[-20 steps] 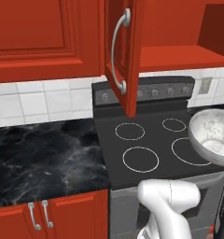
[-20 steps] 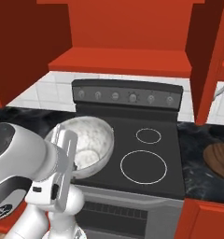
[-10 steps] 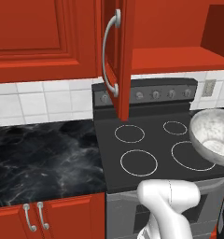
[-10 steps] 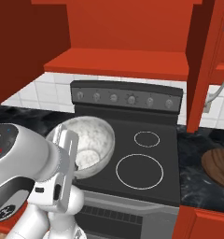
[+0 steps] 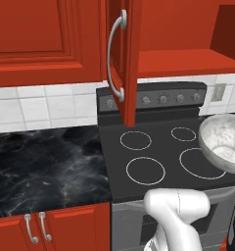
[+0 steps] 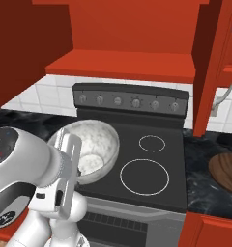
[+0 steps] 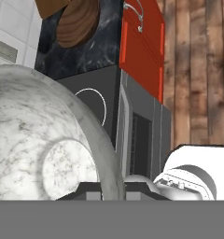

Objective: Open the cabinet. Pick the bowls from the counter and place them in the cabinet. Then close the cabinet.

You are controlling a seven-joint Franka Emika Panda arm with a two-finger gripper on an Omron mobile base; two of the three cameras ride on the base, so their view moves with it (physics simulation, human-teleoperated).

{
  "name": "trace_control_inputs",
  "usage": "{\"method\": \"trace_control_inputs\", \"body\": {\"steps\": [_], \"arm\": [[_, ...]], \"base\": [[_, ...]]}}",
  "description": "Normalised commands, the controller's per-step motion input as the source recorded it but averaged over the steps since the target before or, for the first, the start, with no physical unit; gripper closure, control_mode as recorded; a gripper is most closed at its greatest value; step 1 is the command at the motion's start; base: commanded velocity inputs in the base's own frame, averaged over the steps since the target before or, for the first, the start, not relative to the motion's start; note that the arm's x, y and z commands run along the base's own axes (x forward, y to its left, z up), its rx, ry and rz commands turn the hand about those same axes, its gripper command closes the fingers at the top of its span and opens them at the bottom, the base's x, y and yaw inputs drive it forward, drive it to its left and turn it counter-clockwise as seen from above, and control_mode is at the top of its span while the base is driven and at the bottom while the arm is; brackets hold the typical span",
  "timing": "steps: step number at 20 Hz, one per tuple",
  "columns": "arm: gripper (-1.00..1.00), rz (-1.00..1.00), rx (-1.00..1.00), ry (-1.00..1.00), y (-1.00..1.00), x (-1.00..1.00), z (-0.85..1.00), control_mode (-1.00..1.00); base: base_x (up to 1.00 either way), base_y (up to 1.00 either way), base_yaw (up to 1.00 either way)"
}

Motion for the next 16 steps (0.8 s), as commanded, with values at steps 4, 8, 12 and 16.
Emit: {"method": "trace_control_inputs", "body": {"steps": [4, 8, 12, 16], "arm": [[1.0, 0.0, 0.0, 0.0, 0.0, 0.0, 0.0, 1.0], [1.0, 0.0, 0.0, 0.0, 0.0, 0.0, 0.0, 1.0], [1.0, 0.0, 0.0, 0.0, 0.0, 0.0, 0.0, 1.0], [1.0, 0.0, 0.0, 0.0, 0.0, 0.0, 0.0, 1.0]], "base": [[1.0, -0.61, 0.16], [0.98, -0.43, 0.27], [0.8, -0.05, 0.21], [0.5, 0.0, 0.1]]}}
